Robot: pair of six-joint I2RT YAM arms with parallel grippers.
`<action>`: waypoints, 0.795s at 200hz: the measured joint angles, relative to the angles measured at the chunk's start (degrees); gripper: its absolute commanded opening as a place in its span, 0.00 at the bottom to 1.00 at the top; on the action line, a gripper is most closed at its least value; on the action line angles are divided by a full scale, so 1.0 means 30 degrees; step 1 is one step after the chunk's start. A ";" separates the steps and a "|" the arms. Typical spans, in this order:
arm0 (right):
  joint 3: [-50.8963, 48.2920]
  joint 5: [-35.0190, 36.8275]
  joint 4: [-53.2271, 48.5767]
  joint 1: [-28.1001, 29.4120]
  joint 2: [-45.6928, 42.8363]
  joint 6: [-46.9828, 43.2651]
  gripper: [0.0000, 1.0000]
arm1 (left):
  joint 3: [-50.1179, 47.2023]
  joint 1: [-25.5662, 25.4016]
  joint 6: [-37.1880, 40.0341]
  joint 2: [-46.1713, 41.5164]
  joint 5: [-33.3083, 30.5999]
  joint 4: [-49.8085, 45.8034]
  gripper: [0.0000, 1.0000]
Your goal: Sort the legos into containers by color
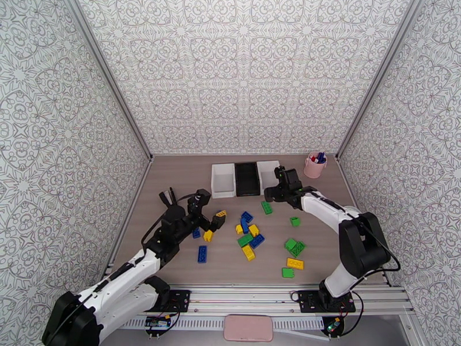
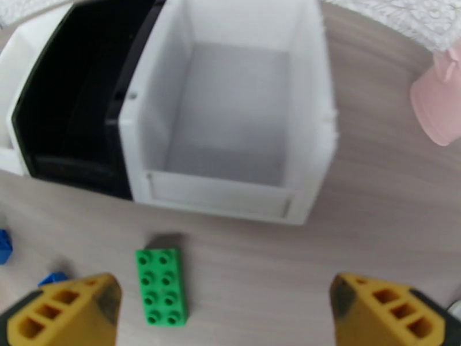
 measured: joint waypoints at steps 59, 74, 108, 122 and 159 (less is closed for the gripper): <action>0.1596 -0.0299 -0.0918 0.1268 0.2637 0.0474 0.87 | -0.0095 -0.1814 -0.0058 0.2084 -0.0029 0.0444 1.00; 0.1690 -0.0364 -0.0911 0.1268 0.2980 0.0663 0.82 | 0.0066 -0.1996 0.0364 0.2455 -0.0029 0.0401 1.00; 0.1880 -0.0444 -0.0925 0.1260 0.3803 0.0969 0.68 | 0.0568 -0.2280 0.1129 0.2936 -0.0029 0.0350 1.00; 0.1916 -0.0437 -0.0947 0.1268 0.3993 0.0947 0.60 | 0.0619 -0.2368 0.1326 0.3031 -0.0022 0.0350 1.00; 0.1953 -0.0408 -0.0984 0.1260 0.4226 0.1042 0.43 | 0.0743 -0.2543 0.1770 0.3242 -0.0189 0.0240 1.00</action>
